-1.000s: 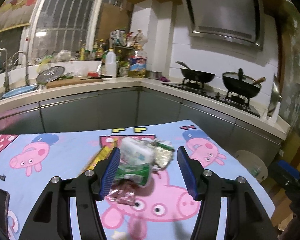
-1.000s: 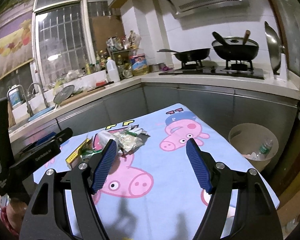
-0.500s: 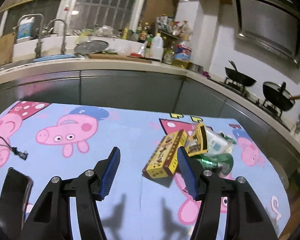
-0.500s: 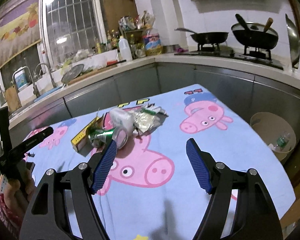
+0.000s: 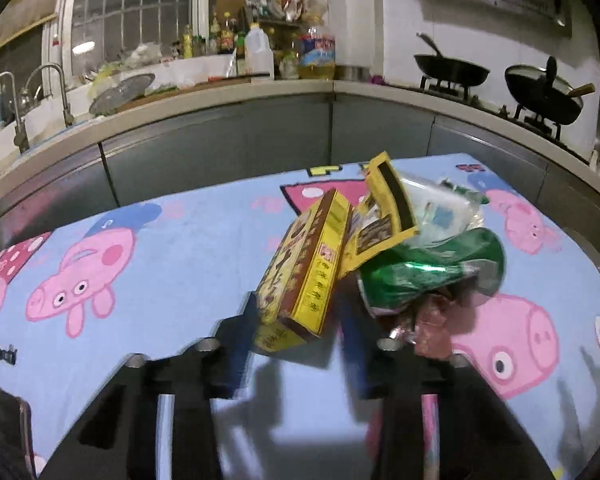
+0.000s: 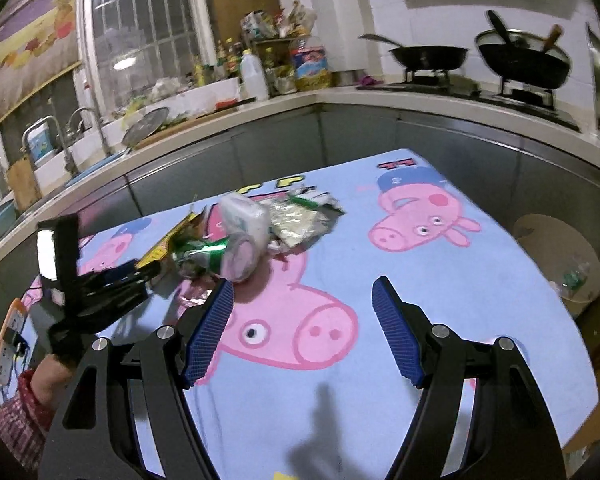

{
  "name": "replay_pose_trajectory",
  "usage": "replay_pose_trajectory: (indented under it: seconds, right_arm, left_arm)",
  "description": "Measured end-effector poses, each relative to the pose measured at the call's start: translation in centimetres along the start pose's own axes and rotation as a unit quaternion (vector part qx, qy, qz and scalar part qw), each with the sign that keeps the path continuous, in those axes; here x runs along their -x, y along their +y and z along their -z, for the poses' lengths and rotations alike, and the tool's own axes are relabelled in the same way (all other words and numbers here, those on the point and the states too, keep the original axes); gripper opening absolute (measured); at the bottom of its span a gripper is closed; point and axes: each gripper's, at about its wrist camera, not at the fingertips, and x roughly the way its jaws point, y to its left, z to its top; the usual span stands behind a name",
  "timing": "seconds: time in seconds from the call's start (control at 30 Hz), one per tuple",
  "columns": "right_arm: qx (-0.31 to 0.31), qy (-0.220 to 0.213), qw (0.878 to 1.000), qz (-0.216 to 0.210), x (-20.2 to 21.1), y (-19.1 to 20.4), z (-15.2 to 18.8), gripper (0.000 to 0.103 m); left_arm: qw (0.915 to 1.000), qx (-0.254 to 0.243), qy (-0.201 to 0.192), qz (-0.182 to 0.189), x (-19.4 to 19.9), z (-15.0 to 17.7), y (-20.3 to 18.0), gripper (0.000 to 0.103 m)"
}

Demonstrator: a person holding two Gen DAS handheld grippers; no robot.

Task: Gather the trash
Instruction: 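Grasp the yellow box with the left tool, then grasp the yellow snack wrapper with the right tool while the left tool holds the box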

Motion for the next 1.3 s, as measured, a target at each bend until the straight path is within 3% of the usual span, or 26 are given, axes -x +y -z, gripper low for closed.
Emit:
replay_pose_trajectory:
  seconds: [0.1, 0.2, 0.27, 0.43, 0.5, 0.57, 0.73, 0.83, 0.93, 1.03, 1.17, 1.23, 1.3]
  right_arm:
    - [-0.01, 0.018, 0.998, -0.052, -1.7, 1.1, -1.8, 0.071]
    - [-0.032, 0.055, 0.991, -0.121, -5.3, 2.9, -4.7, 0.066]
    - [-0.04, 0.086, 0.985, -0.144, -8.2, 4.0, -6.4, 0.055]
    - [-0.045, 0.176, 0.969, -0.168, -15.9, 7.6, -8.2, 0.049]
    - [-0.042, 0.202, 0.964, -0.166, -18.0, 9.0, -7.8, 0.039]
    - [-0.02, 0.219, 0.959, -0.179, -19.0, 10.8, -7.2, 0.001]
    - [0.016, 0.196, 0.96, -0.2, -15.6, 11.9, -5.9, 0.001]
    - [0.039, 0.172, 0.958, -0.227, -10.9, 10.5, -3.8, 0.001]
    - [0.048, 0.168, 0.959, -0.224, -7.6, 8.1, -0.9, 0.001]
    - [0.026, 0.178, 0.962, -0.207, -5.9, 5.1, 1.8, 0.001]
    - [-0.03, 0.192, 0.962, -0.189, -5.2, 1.2, 4.6, 0.003]
    - [-0.053, 0.201, 0.96, -0.189, -5.4, 0.0, 5.4, 0.004]
    - [-0.077, 0.211, 0.954, -0.2, -6.0, -0.6, 6.0, 0.005]
  left_arm:
    - [0.9998, 0.007, -0.014, 0.007, 1.1, -0.4, 0.4, 0.026]
    - [0.9996, 0.018, -0.02, 0.012, 2.3, -0.2, 1.2, 0.024]
    - [0.9992, 0.032, -0.02, 0.014, 3.3, 0.3, 1.9, 0.024]
    - [0.998, 0.059, -0.018, 0.013, 5.6, 1.9, 3.8, 0.023]
    - [0.9976, 0.067, -0.015, 0.009, 6.4, 2.6, 4.4, 0.023]
    - [0.9972, 0.073, -0.009, 0.007, 6.9, 3.2, 4.9, 0.023]
    - [0.9964, 0.084, -0.003, 0.011, 8.1, 4.3, 5.5, 0.023]
    - [0.9949, 0.096, 0.0, 0.031, 9.0, 5.1, 5.5, 0.023]
    - [0.9935, 0.102, 0.005, 0.051, 9.7, 6.1, 5.1, 0.023]
    - [0.9934, 0.098, 0.012, 0.057, 10.1, 6.9, 4.3, 0.023]
    - [0.9957, 0.084, 0.012, 0.038, 10.3, 7.4, 3.3, 0.025]
    - [0.9961, 0.082, 0.017, 0.028, 10.0, 7.3, 3.1, 0.039]
    - [0.9965, 0.079, 0.021, 0.019, 9.4, 6.9, 2.9, 0.046]
